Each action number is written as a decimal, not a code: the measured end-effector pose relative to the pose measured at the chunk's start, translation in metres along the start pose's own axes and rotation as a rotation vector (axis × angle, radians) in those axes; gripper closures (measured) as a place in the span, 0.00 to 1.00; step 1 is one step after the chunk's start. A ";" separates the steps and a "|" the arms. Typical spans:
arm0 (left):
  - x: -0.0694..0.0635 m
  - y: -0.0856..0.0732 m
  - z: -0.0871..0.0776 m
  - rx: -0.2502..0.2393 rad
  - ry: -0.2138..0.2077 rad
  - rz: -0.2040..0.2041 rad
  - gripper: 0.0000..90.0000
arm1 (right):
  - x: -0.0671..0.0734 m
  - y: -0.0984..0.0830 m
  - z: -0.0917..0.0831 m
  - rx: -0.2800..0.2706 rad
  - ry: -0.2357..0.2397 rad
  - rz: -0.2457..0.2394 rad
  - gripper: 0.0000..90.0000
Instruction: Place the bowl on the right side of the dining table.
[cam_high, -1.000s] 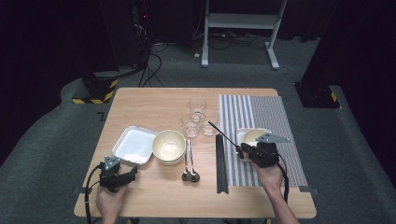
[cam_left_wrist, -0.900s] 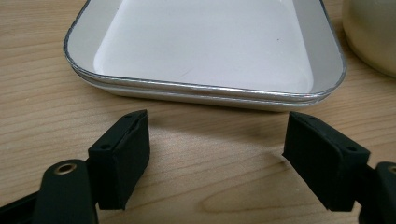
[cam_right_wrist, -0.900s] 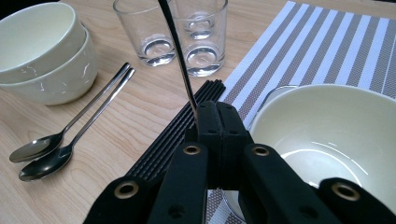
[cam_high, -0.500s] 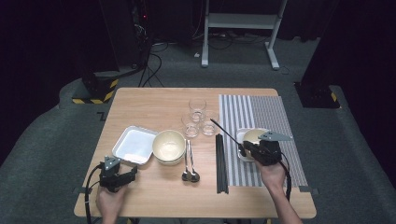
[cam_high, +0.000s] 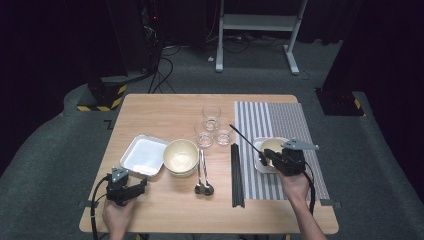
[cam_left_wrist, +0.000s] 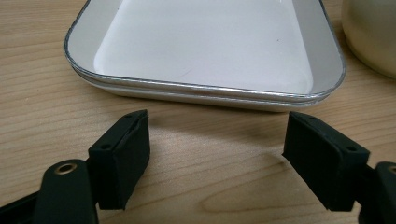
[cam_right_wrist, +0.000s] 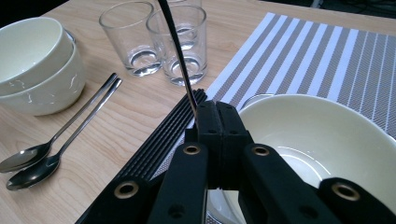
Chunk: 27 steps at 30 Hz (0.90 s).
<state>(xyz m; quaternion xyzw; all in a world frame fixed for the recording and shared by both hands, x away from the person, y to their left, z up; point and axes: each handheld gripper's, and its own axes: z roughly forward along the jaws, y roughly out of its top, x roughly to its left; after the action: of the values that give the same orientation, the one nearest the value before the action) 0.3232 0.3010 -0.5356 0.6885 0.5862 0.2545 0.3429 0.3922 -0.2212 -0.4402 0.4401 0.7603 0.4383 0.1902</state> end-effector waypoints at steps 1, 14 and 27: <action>0.000 0.000 0.000 0.000 0.000 0.002 0.26 | -0.001 0.000 0.000 0.002 -0.003 0.000 1.00; 0.000 0.000 0.000 0.000 0.000 0.002 0.25 | -0.013 0.004 -0.003 -0.002 -0.044 0.017 1.00; 0.000 0.000 0.000 0.000 0.000 0.000 0.25 | -0.025 0.002 -0.004 0.018 -0.093 0.021 1.00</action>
<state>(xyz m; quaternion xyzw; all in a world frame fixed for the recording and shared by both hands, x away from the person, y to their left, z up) 0.3232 0.3010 -0.5356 0.6885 0.5862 0.2545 0.3429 0.4040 -0.2434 -0.4393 0.4697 0.7498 0.4126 0.2168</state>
